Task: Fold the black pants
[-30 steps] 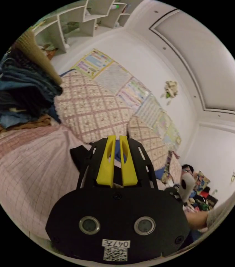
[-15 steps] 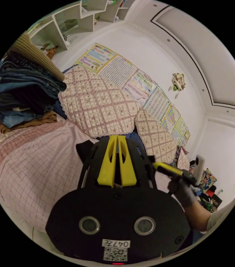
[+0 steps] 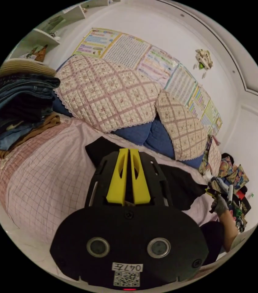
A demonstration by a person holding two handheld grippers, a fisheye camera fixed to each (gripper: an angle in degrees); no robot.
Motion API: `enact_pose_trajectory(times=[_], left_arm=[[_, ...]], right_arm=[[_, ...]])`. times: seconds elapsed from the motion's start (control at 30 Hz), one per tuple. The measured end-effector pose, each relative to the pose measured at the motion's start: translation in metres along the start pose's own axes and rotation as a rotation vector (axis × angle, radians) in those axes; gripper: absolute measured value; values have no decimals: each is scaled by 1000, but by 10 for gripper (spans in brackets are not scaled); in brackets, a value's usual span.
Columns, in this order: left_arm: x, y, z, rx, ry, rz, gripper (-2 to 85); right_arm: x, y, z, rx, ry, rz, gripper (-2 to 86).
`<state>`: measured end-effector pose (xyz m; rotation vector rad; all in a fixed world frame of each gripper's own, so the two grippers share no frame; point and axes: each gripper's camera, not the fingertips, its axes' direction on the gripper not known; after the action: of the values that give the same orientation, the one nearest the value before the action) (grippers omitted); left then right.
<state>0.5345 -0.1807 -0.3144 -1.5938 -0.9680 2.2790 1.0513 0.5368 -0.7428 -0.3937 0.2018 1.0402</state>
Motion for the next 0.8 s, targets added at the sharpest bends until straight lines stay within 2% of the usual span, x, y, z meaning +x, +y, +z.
enact_pose_trajectory(times=[0.1, 0.23, 0.4, 0.53, 0.67, 0.7, 0.8], left_arm=[[40, 4, 58, -140, -42, 114, 47], [117, -16, 176, -381, -180, 363, 69], [159, -11, 316, -471, -241, 398, 98], [181, 28, 411, -554, -465, 488, 120], [146, 37, 425, -579, -467, 352, 70], [135, 34, 412, -548, -438, 322, 20], [98, 18, 348, -410, -384, 232, -4]], right_arm=[[30, -16, -4, -9, -65, 2, -9], [43, -37, -6, -44, -8, -73, -9], [73, -59, -18, -28, -59, -73, -9], [93, -70, -26, -21, -105, -54, -9], [103, -83, -36, -20, -112, -68, -9], [105, -86, -39, -19, -112, -71, -9], [111, -92, -47, -13, -125, -63, -9]])
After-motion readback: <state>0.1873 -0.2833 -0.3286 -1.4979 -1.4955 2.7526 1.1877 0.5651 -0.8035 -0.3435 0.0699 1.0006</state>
